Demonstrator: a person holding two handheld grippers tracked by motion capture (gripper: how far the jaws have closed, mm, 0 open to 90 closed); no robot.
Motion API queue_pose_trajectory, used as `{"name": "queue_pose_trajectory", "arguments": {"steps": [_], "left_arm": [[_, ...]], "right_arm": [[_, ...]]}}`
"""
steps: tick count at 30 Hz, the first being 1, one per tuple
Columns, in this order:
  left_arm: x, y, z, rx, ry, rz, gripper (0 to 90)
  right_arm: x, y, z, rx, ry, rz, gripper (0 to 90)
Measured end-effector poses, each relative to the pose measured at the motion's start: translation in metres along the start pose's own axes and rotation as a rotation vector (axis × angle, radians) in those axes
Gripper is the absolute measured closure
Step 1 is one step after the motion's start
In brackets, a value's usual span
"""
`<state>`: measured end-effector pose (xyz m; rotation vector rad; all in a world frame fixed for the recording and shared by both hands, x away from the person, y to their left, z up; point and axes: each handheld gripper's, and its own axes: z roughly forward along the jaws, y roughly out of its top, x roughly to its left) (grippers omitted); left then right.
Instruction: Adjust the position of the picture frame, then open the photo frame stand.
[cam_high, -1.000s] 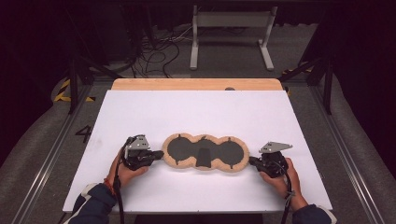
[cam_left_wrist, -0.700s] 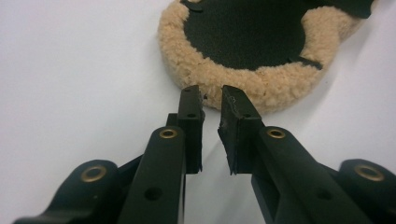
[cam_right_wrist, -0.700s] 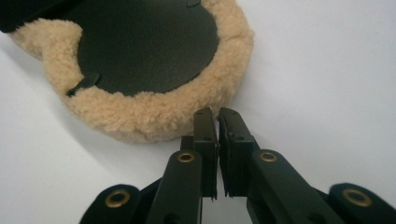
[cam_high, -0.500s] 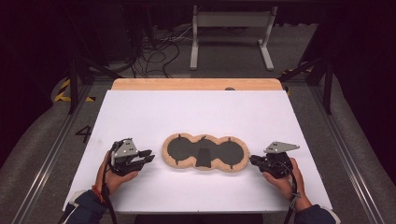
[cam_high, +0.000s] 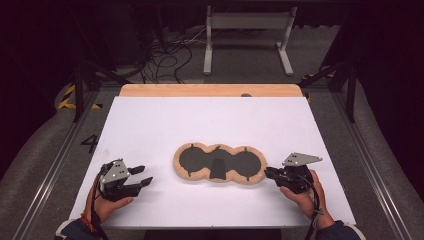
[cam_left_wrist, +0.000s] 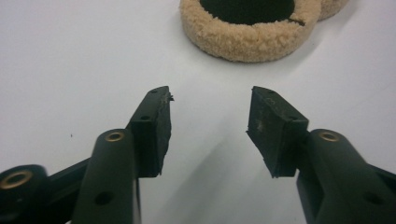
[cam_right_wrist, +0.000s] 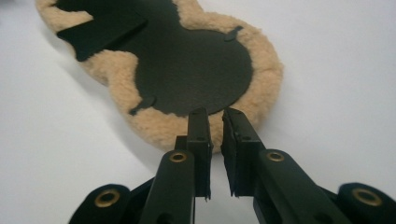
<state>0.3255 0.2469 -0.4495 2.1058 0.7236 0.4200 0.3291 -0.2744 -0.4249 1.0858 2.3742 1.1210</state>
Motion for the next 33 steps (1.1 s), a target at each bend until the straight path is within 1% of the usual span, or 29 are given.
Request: {"name": "queue_pose_trajectory", "arguments": {"steps": [1,2,3,4,5,6,7,9,10,11,13,16,19,20,21,24,27,28,29,30,31,32,33], "left_arm": [[-0.001,-0.001,-0.001,-0.004,-0.002,0.001,45.4],[-0.001,-0.002,-0.003,-0.009,-0.004,-0.001,43.4],[-0.002,-0.004,-0.004,-0.014,-0.008,-0.007,43.4],[-0.002,-0.005,-0.005,-0.01,-0.001,-0.013,42.6],[-0.002,-0.008,-0.005,-0.003,-0.003,-0.01,41.0],[-0.002,-0.008,-0.005,-0.003,-0.003,-0.01,40.3],[-0.002,-0.009,-0.005,0.005,0.001,-0.004,40.3],[-0.001,-0.01,-0.004,0.005,0.002,-0.017,39.1],[-0.001,-0.01,-0.003,0.006,0.001,-0.016,39.1],[-0.001,-0.011,-0.003,0.007,0.0,-0.025,39.0],[-0.001,-0.01,-0.002,0.008,-0.002,-0.025,38.2],[-0.003,-0.008,0.0,0.012,-0.002,-0.014,37.7],[-0.003,-0.007,0.003,0.019,-0.007,-0.017,36.4],[-0.003,-0.007,0.003,0.019,-0.007,-0.017,36.2],[-0.004,-0.006,0.004,0.019,-0.003,-0.011,36.2],[-0.006,-0.005,0.007,0.027,-0.013,-0.004,35.1],[-0.008,-0.004,0.009,0.032,-0.017,0.002,34.2],[-0.008,-0.004,0.009,0.032,-0.017,0.002,33.8],[-0.008,-0.003,0.01,0.034,-0.017,0.0,32.9],[-0.008,-0.003,0.01,0.032,-0.021,0.001,32.2],[-0.008,-0.003,0.01,0.032,-0.021,0.001,32.1],[-0.008,-0.003,0.011,0.034,-0.02,-0.006,31.7],[-0.008,-0.003,0.011,0.032,-0.019,-0.007,31.7]], "right_arm": [[0.002,0.001,0.0,-0.002,0.012,-0.005,82.5],[0.007,0.003,-0.001,-0.005,0.038,-0.016,83.2],[0.007,0.003,-0.001,-0.005,0.038,-0.016,83.2],[0.01,0.005,0.0,-0.007,0.054,-0.021,83.2],[0.016,0.008,0.003,-0.006,0.087,-0.035,82.2],[0.018,0.009,0.005,-0.006,0.099,-0.034,81.6],[0.018,0.009,0.005,-0.006,0.099,-0.034,81.6],[0.028,0.014,0.014,0.005,0.153,-0.035,80.4],[0.028,0.014,0.014,0.005,0.153,-0.035,80.4],[0.031,0.015,0.018,0.011,0.172,-0.032,80.0],[0.037,0.018,0.026,0.028,0.195,-0.027,79.9],[0.044,0.021,0.038,0.053,0.22,-0.029,78.6],[0.05,0.025,0.047,0.061,0.252,-0.007,77.8],[0.05,0.025,0.047,0.061,0.252,-0.007,77.8],[0.052,0.026,0.05,0.067,0.262,-0.001,76.8],[0.058,0.029,0.061,0.1,0.27,0.001,72.9],[0.06,0.031,0.069,0.116,0.282,0.034,69.6],[0.06,0.031,0.069,0.116,0.282,0.034,69.6],[0.061,0.033,0.074,0.119,0.306,0.051,65.9],[0.062,0.034,0.075,0.119,0.311,0.061,65.4],[0.062,0.034,0.075,0.119,0.311,0.061,65.4],[0.061,0.036,0.078,0.119,0.34,0.103,65.1],[0.061,0.036,0.078,0.119,0.34,0.103,65.1]]}}
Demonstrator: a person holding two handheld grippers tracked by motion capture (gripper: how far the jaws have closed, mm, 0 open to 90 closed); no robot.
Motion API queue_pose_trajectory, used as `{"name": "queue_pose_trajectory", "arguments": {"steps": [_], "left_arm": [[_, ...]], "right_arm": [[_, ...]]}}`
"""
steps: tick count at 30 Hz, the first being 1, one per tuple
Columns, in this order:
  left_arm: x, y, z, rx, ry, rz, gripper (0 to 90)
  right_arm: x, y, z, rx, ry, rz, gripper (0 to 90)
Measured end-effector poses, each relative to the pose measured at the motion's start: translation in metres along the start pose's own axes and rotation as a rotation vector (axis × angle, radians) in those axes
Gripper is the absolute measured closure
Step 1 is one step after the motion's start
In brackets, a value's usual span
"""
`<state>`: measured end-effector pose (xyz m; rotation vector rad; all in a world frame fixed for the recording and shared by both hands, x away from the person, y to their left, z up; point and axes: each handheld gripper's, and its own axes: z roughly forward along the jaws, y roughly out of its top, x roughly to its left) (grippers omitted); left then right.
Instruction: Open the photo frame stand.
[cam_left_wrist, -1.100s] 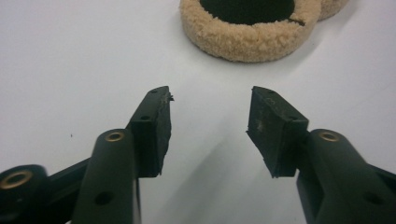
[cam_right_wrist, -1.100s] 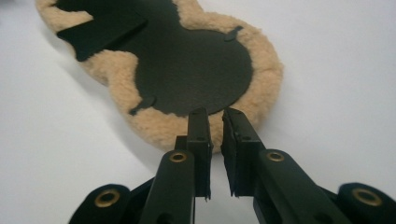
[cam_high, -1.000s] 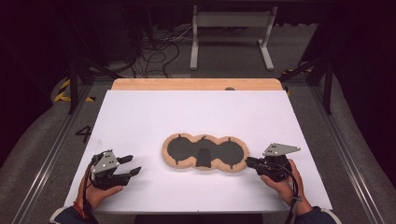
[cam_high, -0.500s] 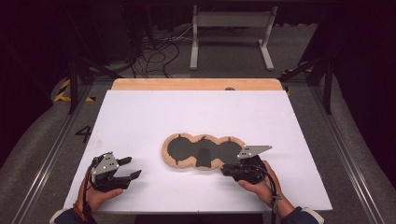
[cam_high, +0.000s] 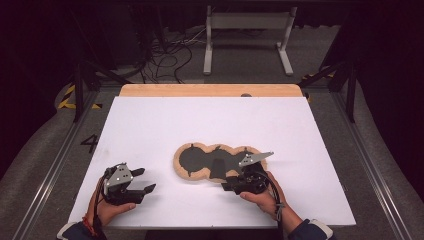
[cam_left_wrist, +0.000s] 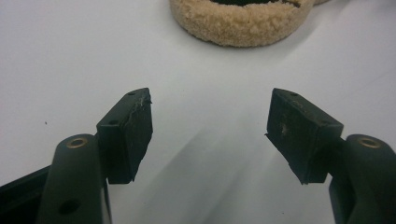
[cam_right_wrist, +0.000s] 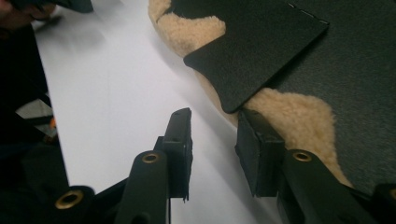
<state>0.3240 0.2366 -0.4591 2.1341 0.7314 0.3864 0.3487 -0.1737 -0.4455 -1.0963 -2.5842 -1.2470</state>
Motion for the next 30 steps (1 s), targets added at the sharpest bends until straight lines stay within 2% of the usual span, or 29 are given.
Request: {"name": "queue_pose_trajectory", "arguments": {"steps": [3,5,9,11,12,13,14,17,18,20,22,24,25,27,28,30], "left_arm": [[0.0,0.0,0.001,0.0,-0.003,-0.006,31.0],[0.0,0.001,0.001,-0.001,-0.005,-0.012,30.5],[0.001,0.002,0.004,0.001,0.001,-0.033,27.1],[0.001,0.003,0.007,0.0,-0.007,-0.042,26.5],[0.001,0.003,0.007,0.0,-0.007,-0.042,25.3],[0.001,0.005,0.009,0.0,-0.01,-0.055,24.7],[0.002,0.006,0.009,0.0,-0.01,-0.053,24.7],[0.006,0.013,0.015,-0.021,-0.019,-0.085,22.7],[0.007,0.015,0.018,-0.028,-0.039,-0.105,22.1],[0.012,0.022,0.025,-0.031,-0.051,-0.119,21.7],[0.016,0.027,0.033,-0.017,-0.074,-0.141,20.8],[0.02,0.032,0.042,-0.003,-0.082,-0.131,20.9],[0.02,0.034,0.046,-0.004,-0.091,-0.149,21.4],[0.022,0.039,0.053,0.011,-0.102,-0.147,21.5],[0.024,0.043,0.059,0.008,-0.124,-0.145,21.7],[0.026,0.045,0.06,0.007,-0.131,-0.139,22.1]], "right_arm": [[-0.004,0.003,0.001,-0.026,0.055,0.072,61.5],[-0.006,0.003,0.001,-0.036,0.071,0.099,61.7],[-0.014,0.005,0.001,-0.06,0.135,0.247,60.3],[-0.016,0.004,0.001,-0.059,0.151,0.314,61.1],[-0.016,0.004,0.001,-0.059,0.151,0.314,61.1],[-0.02,0.003,0.001,-0.078,0.182,0.391,63.7],[-0.02,0.003,0.001,-0.078,0.182,0.391,63.7],[-0.027,0.0,0.003,-0.108,0.207,0.483,71.8],[-0.028,-0.001,0.004,-0.116,0.213,0.5,72.2],[-0.031,-0.003,0.005,-0.138,0.235,0.55,71.3],[-0.031,-0.002,0.005,-0.149,0.24,0.567,70.2],[-0.031,-0.002,0.005,-0.16,0.239,0.583,69.2],[-0.031,-0.002,0.006,-0.166,0.242,0.59,68.6],[-0.032,-0.001,0.008,-0.175,0.253,0.608,67.5],[-0.033,-0.001,0.008,-0.176,0.255,0.611,66.9],[-0.034,0.0,0.01,-0.184,0.262,0.628,65.0]]}}
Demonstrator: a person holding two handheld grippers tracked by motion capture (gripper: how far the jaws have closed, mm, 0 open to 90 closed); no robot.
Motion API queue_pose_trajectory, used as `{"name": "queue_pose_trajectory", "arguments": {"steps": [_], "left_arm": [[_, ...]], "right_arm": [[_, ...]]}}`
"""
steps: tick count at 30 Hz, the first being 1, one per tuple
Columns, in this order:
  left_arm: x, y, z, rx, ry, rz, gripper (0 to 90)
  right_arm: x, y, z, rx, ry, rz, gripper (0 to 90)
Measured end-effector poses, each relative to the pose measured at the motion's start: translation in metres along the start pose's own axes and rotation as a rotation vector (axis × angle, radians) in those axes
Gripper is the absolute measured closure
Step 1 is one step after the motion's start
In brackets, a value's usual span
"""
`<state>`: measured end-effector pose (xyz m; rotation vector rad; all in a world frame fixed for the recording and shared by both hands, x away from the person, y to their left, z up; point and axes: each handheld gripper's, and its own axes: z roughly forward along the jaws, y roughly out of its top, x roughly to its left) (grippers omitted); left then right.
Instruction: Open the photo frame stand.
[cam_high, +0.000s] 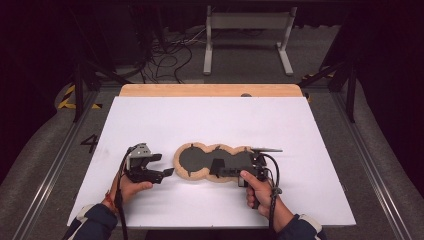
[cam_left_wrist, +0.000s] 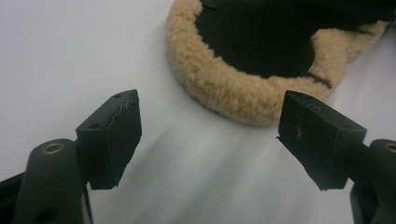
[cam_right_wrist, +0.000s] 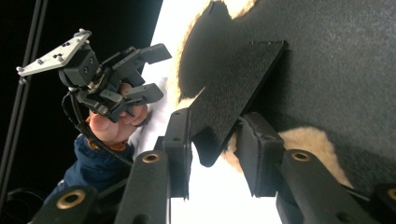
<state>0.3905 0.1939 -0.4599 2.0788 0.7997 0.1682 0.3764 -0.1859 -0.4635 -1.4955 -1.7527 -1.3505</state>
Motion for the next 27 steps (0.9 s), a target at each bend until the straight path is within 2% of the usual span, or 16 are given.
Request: {"name": "queue_pose_trajectory", "arguments": {"steps": [3,6,8,10,12,13,14,16,19,20,23,24,27], "left_arm": [[0.003,0.004,0.003,-0.014,-0.016,-0.007,21.9],[0.005,0.007,0.007,-0.005,-0.022,-0.013,21.0],[0.005,0.008,0.008,-0.007,-0.026,-0.03,20.4],[0.008,0.009,0.01,-0.006,-0.032,-0.023,19.8],[0.009,0.01,0.013,-0.012,-0.039,-0.061,19.2],[0.011,0.011,0.014,-0.013,-0.04,-0.054,18.9],[0.012,0.012,0.015,-0.013,-0.047,-0.068,18.9],[0.015,0.014,0.019,-0.011,-0.064,-0.092,18.1],[0.016,0.015,0.026,0.021,-0.071,-0.081,16.8],[0.016,0.015,0.029,0.029,-0.088,-0.084,16.3],[0.017,0.015,0.029,0.02,-0.097,-0.087,14.6],[0.017,0.015,0.029,0.02,-0.097,-0.087,14.7],[0.019,0.017,0.033,0.026,-0.146,-0.112,14.3]], "right_arm": [[0.0,0.002,0.003,-0.016,-0.014,0.013,62.9],[-0.001,0.004,0.006,-0.008,-0.005,0.028,63.0],[0.0,0.004,0.006,-0.01,-0.008,0.024,63.0],[0.0,0.004,0.007,-0.012,-0.012,0.021,63.0],[0.0,0.005,0.008,-0.006,-0.013,0.015,63.2],[0.0,0.005,0.008,-0.005,-0.013,0.013,63.3],[0.001,0.005,0.009,-0.006,-0.011,0.007,63.4],[0.0,0.004,0.009,-0.004,-0.007,-0.011,63.9],[0.0,0.003,0.009,-0.003,-0.001,-0.051,65.1],[0.001,0.003,0.01,-0.002,-0.007,-0.071,65.4],[0.003,0.002,0.01,-0.001,-0.016,-0.119,66.2],[0.003,0.002,0.01,-0.001,-0.016,-0.119,66.2],[0.003,0.002,0.011,0.004,-0.016,-0.176,67.0]]}}
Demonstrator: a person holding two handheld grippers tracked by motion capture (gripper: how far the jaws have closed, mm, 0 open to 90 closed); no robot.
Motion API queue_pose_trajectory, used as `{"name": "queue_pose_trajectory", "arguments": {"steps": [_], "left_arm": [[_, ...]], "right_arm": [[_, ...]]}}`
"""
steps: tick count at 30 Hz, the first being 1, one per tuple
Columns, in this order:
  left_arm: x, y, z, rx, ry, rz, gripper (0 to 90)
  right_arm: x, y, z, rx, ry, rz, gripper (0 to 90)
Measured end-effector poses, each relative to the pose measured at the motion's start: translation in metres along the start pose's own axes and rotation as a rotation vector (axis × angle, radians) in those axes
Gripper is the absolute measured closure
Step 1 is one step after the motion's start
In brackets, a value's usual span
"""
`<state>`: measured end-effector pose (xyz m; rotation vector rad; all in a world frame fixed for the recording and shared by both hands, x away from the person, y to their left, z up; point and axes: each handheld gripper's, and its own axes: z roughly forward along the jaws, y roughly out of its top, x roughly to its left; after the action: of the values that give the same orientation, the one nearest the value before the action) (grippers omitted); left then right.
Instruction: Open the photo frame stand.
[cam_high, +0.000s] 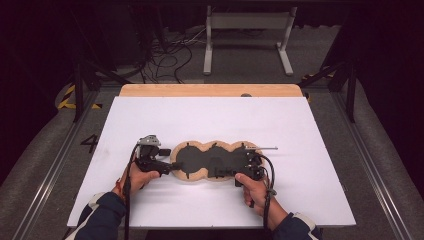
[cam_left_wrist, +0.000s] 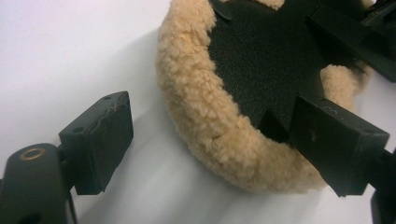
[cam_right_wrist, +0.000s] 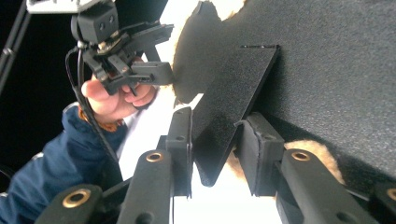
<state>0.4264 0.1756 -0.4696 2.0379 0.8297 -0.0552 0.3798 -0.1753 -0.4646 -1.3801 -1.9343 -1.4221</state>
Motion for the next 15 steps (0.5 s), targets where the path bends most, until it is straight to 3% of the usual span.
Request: {"name": "queue_pose_trajectory", "arguments": {"steps": [4,7,13,15], "left_arm": [[-0.0035,0.0029,0.0053,0.017,-0.049,0.022,15.3],[-0.0073,0.0045,0.0077,0.041,-0.068,0.068,19.6],[-0.0051,0.0044,0.0036,0.024,-0.09,0.036,26.7],[-0.0066,0.0053,-0.0002,0.014,-0.087,0.054,29.5]], "right_arm": [[0.0041,-0.0001,0.0007,0.004,-0.021,-0.067,67.1],[0.0033,0.0001,0.0009,0.003,-0.016,-0.084,67.1],[0.0031,-0.0002,0.0005,0.0,-0.011,-0.091,67.4],[0.0042,-0.0004,0.0005,0.003,-0.014,-0.092,68.1]]}}
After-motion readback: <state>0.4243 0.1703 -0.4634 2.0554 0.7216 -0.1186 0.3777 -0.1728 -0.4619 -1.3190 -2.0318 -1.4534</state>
